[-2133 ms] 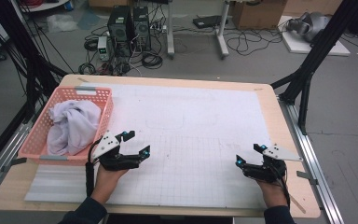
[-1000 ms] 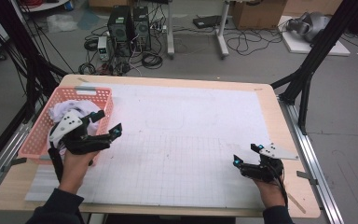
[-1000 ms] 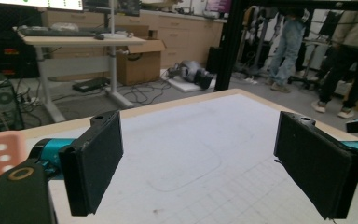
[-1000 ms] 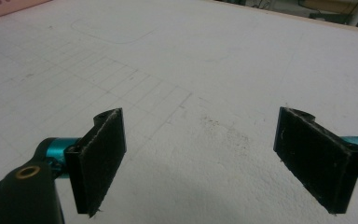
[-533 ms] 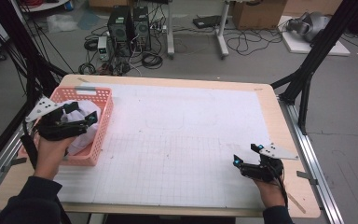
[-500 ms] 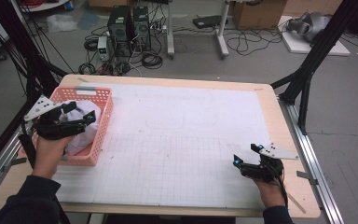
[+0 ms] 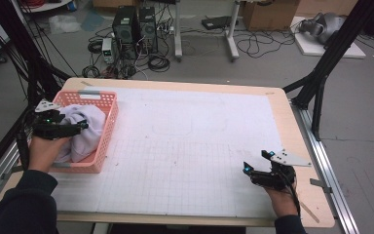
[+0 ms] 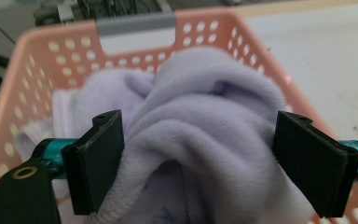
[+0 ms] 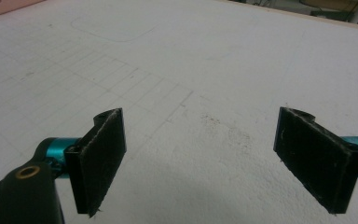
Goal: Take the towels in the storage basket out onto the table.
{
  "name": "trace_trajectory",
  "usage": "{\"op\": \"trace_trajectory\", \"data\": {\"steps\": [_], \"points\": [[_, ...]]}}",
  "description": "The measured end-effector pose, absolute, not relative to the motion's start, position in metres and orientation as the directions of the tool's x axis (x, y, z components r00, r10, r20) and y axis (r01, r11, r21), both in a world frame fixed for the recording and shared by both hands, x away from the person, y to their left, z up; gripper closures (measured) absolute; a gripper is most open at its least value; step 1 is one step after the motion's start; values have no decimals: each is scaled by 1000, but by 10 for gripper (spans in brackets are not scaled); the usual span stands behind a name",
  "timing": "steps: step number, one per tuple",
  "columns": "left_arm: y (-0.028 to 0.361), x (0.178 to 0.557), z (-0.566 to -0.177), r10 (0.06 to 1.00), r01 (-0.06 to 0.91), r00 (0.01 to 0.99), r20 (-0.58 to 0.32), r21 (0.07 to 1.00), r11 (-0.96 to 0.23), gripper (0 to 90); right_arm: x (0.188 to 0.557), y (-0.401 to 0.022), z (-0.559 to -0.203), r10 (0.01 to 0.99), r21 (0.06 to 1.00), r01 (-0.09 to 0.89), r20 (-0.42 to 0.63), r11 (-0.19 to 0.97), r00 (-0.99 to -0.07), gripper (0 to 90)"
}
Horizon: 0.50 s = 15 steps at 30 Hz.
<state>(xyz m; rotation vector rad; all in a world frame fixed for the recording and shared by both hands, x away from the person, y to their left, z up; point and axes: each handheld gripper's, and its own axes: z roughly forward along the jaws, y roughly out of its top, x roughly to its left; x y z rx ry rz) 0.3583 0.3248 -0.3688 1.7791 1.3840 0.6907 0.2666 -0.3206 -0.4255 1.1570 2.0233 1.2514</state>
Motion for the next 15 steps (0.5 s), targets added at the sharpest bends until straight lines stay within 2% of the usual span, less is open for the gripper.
{"op": "trace_trajectory", "data": {"steps": [3, 5, 7, 8, 10, 12, 13, 15], "points": [[328, 368, -378, 969, 620, 239, -58, 778, -106, 165, 267, -321, -426, 853, 888, 401, 19, 225, -521, 154], [328, 371, -380, 971, 633, 235, -52, 766, -112, 167, 267, -321, -426, 853, 888, 400, 18, 226, -521, 154], [328, 380, -386, 976, 702, 210, -57, 704, -110, 163, 267, -321, -426, 853, 886, 405, 22, 224, -521, 154], [328, 380, -386, 976, 702, 210, -57, 704, -110, 162, 267, -321, -426, 853, 887, 404, 22, 224, -521, 154], [324, 388, -394, 978, 753, 206, -24, 642, -143, 159, 267, -321, -426, 853, 888, 401, 18, 226, -521, 155], [323, 390, -397, 978, 770, 209, -21, 620, -151, 153, 267, -321, -426, 853, 888, 400, 17, 226, -521, 154], [321, 395, -405, 975, 809, 219, -31, 565, -164, 155, 267, -322, -426, 854, 887, 403, 20, 224, -520, 154], [320, 397, -410, 975, 821, 220, -39, 547, -164, 137, 267, -322, -426, 855, 888, 402, 18, 225, -518, 155]]}}
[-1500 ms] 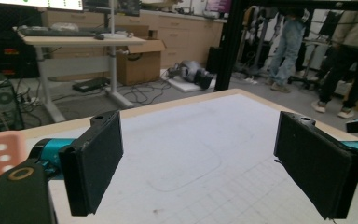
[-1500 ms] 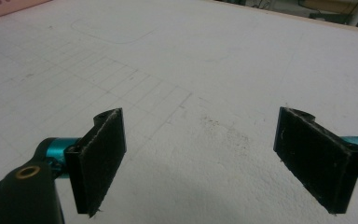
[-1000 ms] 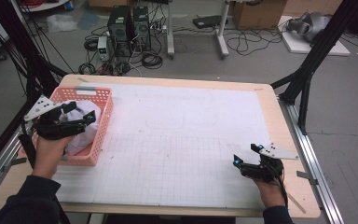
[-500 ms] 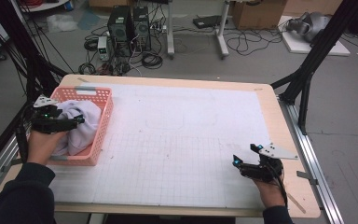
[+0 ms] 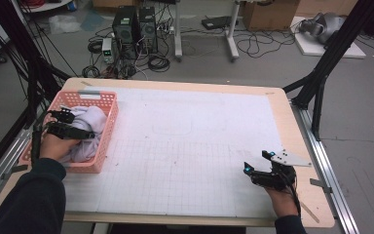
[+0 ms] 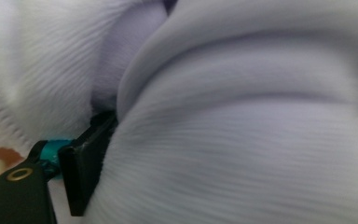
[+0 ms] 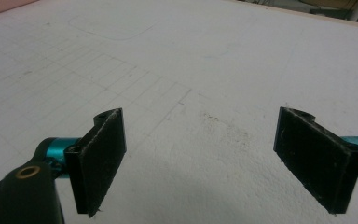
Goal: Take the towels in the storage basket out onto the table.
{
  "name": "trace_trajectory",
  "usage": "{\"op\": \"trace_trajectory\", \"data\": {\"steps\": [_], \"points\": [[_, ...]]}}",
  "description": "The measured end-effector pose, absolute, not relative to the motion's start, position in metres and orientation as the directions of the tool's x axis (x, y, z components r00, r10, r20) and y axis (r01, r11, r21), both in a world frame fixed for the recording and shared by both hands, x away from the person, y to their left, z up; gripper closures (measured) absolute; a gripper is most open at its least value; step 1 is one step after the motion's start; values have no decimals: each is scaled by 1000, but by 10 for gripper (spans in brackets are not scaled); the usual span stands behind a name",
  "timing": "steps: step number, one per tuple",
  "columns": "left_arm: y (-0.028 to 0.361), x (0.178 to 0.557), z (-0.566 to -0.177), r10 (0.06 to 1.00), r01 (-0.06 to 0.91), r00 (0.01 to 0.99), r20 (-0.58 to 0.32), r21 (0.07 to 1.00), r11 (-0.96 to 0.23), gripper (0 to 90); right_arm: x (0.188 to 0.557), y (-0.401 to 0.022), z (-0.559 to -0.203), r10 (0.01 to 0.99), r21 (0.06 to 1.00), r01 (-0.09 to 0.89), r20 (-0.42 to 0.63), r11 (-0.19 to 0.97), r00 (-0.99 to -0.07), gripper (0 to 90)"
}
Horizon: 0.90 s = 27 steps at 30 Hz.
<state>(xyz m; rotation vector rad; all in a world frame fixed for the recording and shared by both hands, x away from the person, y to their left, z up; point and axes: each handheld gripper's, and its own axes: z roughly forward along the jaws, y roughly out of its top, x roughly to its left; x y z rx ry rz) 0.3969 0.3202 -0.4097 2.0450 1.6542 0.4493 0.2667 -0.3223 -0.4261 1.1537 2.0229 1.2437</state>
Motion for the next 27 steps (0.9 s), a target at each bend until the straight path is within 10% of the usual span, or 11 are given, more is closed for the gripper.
{"op": "trace_trajectory", "data": {"steps": [8, 18, 27], "points": [[321, 399, -416, 974, 821, 218, -59, 552, -150, 131, 266, -325, -426, 860, 888, 405, 22, 218, -509, 154], [323, 394, -408, 964, 799, 241, -111, 587, -132, 595, 265, -325, -426, 861, 888, 408, 29, 211, -507, 154], [335, 380, -391, 963, 669, 192, -189, 743, 12, 647, 265, -328, -424, 868, 892, 405, 31, 199, -496, 154]]}}
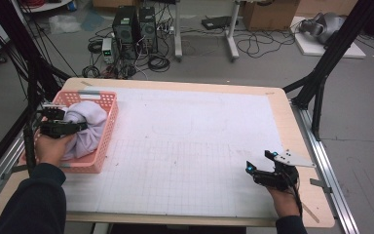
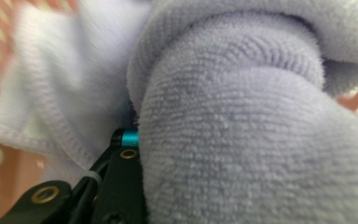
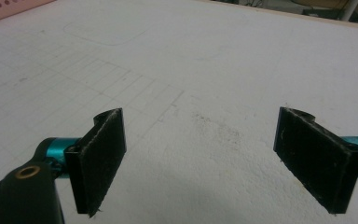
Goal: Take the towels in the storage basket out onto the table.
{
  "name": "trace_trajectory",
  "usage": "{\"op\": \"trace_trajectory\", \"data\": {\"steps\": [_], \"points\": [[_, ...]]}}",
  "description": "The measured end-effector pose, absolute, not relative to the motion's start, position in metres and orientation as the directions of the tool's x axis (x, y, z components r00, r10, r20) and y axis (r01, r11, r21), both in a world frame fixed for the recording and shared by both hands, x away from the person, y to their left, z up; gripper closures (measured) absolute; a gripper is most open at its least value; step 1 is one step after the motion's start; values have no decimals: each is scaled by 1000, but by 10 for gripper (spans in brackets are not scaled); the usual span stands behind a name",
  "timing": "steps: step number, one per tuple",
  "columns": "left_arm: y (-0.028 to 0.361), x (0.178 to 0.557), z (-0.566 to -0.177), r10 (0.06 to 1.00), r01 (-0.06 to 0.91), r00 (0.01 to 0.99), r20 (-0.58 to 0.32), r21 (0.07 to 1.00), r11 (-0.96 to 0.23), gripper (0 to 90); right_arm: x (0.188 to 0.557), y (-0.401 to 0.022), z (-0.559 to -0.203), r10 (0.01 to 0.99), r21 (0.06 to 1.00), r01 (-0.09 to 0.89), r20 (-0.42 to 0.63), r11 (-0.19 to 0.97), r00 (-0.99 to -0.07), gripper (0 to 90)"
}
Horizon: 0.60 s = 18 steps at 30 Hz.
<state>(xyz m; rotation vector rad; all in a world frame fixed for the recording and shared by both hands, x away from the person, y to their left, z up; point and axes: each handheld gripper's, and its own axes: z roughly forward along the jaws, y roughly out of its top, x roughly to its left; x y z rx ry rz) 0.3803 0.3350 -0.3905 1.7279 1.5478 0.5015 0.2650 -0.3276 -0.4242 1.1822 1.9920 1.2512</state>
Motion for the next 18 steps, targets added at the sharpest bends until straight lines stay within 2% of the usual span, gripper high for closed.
{"op": "trace_trajectory", "data": {"steps": [6, 18], "points": [[344, 363, -375, 942, 507, 239, -236, 857, 86, 647, 264, -329, -423, 870, 894, 404, 34, 194, -491, 155], [352, 346, -344, 922, 336, 284, -261, 928, 160, 648, 264, -329, -423, 872, 895, 403, 35, 190, -489, 155]]}}
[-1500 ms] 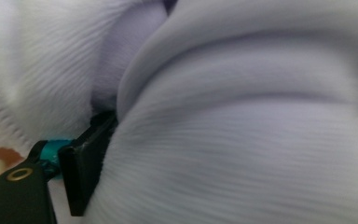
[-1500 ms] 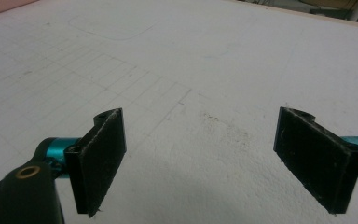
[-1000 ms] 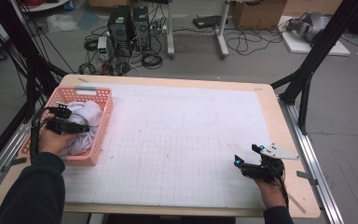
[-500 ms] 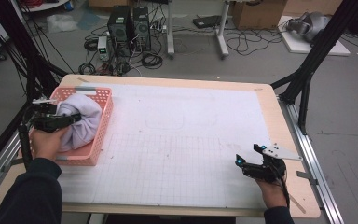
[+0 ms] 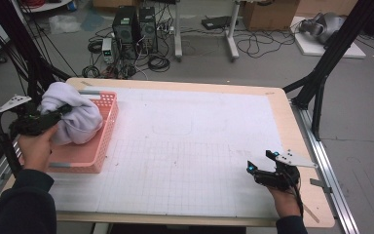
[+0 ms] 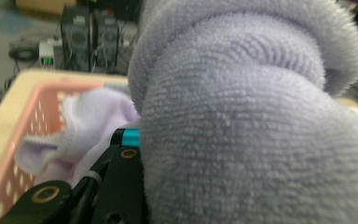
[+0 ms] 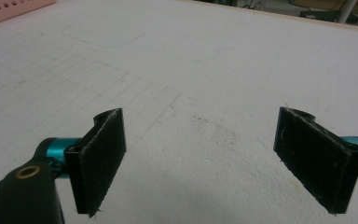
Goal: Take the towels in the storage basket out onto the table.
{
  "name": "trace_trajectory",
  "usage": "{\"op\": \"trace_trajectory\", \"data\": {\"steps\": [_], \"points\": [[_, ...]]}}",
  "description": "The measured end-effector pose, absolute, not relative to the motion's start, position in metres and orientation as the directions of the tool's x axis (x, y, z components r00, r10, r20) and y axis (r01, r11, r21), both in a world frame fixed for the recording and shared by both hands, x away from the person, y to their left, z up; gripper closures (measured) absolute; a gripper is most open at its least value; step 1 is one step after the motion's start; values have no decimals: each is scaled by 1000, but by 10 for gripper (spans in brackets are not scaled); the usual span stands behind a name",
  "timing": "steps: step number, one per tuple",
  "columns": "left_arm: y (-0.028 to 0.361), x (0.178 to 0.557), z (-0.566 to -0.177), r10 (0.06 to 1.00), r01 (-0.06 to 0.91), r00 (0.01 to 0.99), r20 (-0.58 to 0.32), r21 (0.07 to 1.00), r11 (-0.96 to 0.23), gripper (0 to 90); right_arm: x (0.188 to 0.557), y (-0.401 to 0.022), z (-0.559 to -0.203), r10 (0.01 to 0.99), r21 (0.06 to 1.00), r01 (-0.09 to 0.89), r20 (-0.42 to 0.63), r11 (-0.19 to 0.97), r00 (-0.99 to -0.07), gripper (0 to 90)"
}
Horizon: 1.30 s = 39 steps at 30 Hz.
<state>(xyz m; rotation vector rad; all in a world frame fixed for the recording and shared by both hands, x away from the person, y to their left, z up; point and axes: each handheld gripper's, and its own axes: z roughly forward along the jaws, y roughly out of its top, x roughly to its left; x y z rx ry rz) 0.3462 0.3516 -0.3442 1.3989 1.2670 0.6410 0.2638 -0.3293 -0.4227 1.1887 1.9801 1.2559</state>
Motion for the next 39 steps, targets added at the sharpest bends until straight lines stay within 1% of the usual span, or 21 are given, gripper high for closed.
{"op": "trace_trajectory", "data": {"steps": [2, 5, 6, 10, 13, 14, 15, 17, 21, 23, 28, 30, 31, 33, 34, 35, 36, 37, 39], "points": [[353, 343, -335, 913, 286, 305, -272, 940, 185, 647, 264, -329, -423, 872, 895, 403, 34, 191, -489, 154], [355, 341, -328, 907, 262, 316, -278, 944, 198, 647, 264, -329, -423, 872, 894, 404, 34, 191, -488, 155], [356, 340, -322, 901, 238, 327, -286, 947, 214, 647, 264, -329, -423, 872, 894, 405, 35, 191, -488, 155], [357, 337, -309, 895, 209, 348, -281, 953, 218, 648, 264, -329, -423, 872, 893, 408, 37, 190, -487, 154], [357, 338, -306, 894, 221, 356, -273, 954, 204, 647, 264, -329, -424, 871, 891, 408, 33, 196, -491, 155], [354, 340, -308, 897, 265, 354, -263, 948, 174, 647, 264, -329, -424, 871, 891, 409, 33, 197, -491, 155], [354, 340, -308, 897, 265, 354, -263, 948, 174, 646, 264, -329, -424, 870, 891, 409, 33, 197, -492, 155], [350, 345, -315, 909, 344, 340, -240, 932, 117, 645, 264, -328, -424, 870, 892, 407, 33, 196, -491, 155], [342, 360, -337, 943, 505, 298, -149, 863, -24, 641, 265, -328, -424, 869, 892, 406, 29, 202, -495, 155], [338, 368, -350, 949, 558, 284, -134, 828, -50, 639, 265, -328, -424, 869, 890, 409, 31, 201, -494, 155], [327, 386, -371, 962, 661, 240, -127, 748, -66, 625, 265, -328, -425, 871, 888, 417, 39, 196, -491, 155], [324, 394, -378, 968, 704, 211, -134, 708, -55, 601, 265, -328, -425, 870, 888, 415, 35, 199, -492, 154], [321, 400, -386, 972, 730, 176, -158, 683, -21, 578, 265, -327, -425, 870, 886, 418, 38, 198, -492, 155], [319, 403, -390, 972, 738, 160, -171, 674, -3, 513, 265, -327, -425, 870, 886, 417, 35, 200, -493, 154], [318, 405, -392, 972, 744, 151, -179, 668, 8, 450, 265, -327, -425, 870, 886, 417, 35, 201, -493, 154], [316, 408, -397, 971, 752, 139, -193, 659, 23, 450, 265, -327, -425, 870, 886, 417, 35, 201, -493, 154], [314, 410, -402, 969, 762, 135, -205, 647, 31, 281, 265, -328, -425, 870, 887, 418, 37, 198, -491, 155], [310, 413, -405, 969, 769, 130, -211, 638, 35, 242, 265, -328, -425, 871, 887, 415, 33, 200, -491, 155], [304, 414, -409, 976, 762, 151, -158, 647, -13, 225, 265, -329, -425, 870, 887, 414, 29, 205, -492, 155]]}}
